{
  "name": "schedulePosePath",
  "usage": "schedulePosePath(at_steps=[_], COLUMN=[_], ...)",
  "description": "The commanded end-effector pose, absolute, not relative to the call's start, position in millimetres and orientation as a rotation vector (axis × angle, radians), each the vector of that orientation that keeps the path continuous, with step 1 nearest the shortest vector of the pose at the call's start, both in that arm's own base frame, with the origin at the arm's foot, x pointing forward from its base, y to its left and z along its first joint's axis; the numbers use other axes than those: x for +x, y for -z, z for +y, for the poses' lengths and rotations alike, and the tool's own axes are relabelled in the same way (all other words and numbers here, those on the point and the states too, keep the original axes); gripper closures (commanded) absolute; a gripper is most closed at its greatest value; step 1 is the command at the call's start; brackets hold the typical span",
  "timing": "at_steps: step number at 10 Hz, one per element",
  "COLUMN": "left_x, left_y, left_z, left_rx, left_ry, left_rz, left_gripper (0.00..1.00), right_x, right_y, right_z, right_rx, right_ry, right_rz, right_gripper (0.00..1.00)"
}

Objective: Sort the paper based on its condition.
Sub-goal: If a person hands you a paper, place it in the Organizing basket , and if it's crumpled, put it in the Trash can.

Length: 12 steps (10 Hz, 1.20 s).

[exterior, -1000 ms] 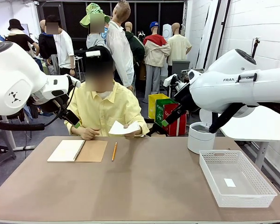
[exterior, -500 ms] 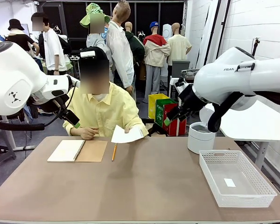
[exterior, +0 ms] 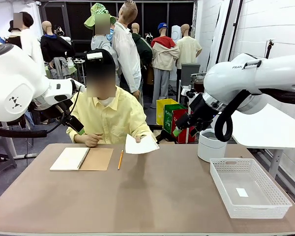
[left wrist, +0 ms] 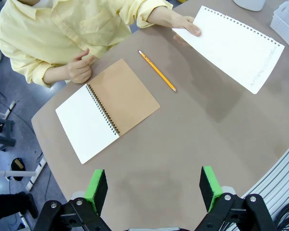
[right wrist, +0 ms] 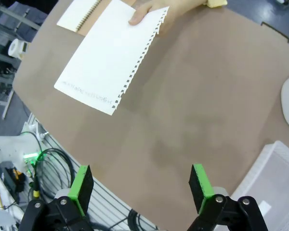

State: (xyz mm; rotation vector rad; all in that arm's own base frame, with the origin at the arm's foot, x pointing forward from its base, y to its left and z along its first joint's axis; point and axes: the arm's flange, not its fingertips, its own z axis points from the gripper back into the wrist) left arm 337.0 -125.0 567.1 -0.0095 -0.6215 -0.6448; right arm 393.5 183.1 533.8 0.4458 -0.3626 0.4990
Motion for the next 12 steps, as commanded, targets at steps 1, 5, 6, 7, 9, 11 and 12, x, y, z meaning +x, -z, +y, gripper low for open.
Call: schedulePosePath(at_steps=[1,5,6,7,9,11,12], left_x=[337,337,337,337,337,337,337], left_y=[-568,-568,-568,-568,-568,-568,-568], left_z=[-124,-124,-124,-124,-124,-124,-124], left_rx=[-0.009,-0.009,-0.009,-0.009,-0.009,-0.009,-0.009], left_ry=[0.645,0.645,0.645,0.645,0.645,0.645,0.645], left_rz=[-0.623,-0.623,-0.623,-0.623,-0.623,-0.623,-0.623], left_gripper=[0.0,0.0,0.0,0.0,0.0,0.0,0.0], right_x=[395,401,408,413,425,442,452], right_y=[-536,-524,-505,-488,-460,-433,-422], right_z=[183,179,176,176,181,192,197], right_rx=[0.454,0.533,0.603,0.652,0.741,0.831,0.869], right_ry=[-0.499,-0.371,-0.29,-0.255,-0.191,-0.136,-0.131], right_rz=[-0.378,-0.334,-0.299,-0.273,-0.231,-0.184,-0.16], right_gripper=[0.0,0.0,0.0,0.0,0.0,0.0,0.0])
